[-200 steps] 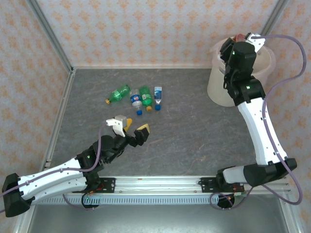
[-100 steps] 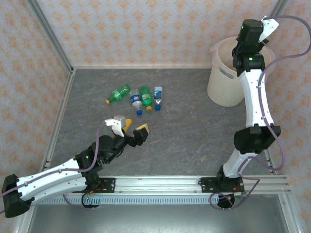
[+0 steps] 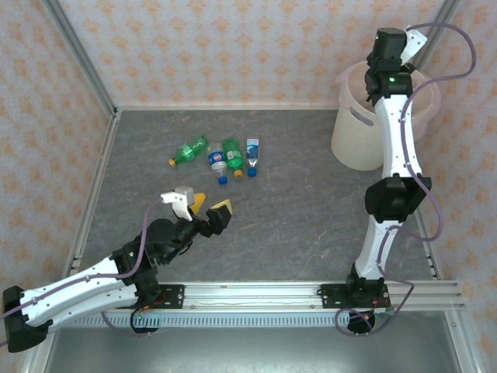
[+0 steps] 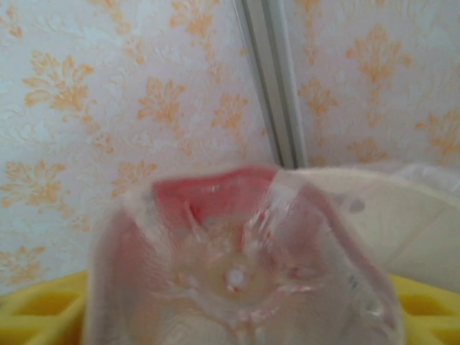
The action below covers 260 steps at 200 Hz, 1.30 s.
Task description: Put the plastic bottles in the bin
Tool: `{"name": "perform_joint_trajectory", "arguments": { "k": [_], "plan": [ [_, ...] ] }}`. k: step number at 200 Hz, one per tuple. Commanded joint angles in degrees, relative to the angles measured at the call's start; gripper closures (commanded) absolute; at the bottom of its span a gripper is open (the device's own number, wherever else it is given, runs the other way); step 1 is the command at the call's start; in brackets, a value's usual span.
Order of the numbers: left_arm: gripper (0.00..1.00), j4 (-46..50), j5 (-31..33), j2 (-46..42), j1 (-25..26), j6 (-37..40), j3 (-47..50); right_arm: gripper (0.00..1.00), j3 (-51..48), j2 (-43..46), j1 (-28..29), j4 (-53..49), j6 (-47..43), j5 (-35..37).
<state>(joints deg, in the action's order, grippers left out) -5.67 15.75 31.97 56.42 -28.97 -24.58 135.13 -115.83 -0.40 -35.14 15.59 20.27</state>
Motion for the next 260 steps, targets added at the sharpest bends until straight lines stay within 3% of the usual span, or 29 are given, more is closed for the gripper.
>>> {"name": "perform_joint_trajectory", "arguments": {
  "k": [1,87,162,219,260],
  "plan": [
    [0.01,2.3,1.8,-1.0,0.2,-0.9,-0.8,0.0,1.5,0.4,-0.1,-2.9,1.2,-1.2],
    [0.01,1.4,2.7,0.8,0.2,-0.8,-0.8,0.0,1.1,6.2,1.5,-2.3,-1.4,-0.8],
    [0.01,2.5,5.7,2.4,0.2,-2.0,-1.0,0.0,-1.9,10.8,8.5,-2.2,-1.8,0.1],
    [0.01,3.4,9.7,5.5,-0.3,-3.3,-2.0,0.0,-16.0,21.3,16.0,1.4,0.0,-1.6],
    [0.01,4.5,11.7,7.6,-3.0,-3.7,-3.0,0.0,-33.3,33.1,20.4,6.4,2.3,-6.2]
  ]
}}
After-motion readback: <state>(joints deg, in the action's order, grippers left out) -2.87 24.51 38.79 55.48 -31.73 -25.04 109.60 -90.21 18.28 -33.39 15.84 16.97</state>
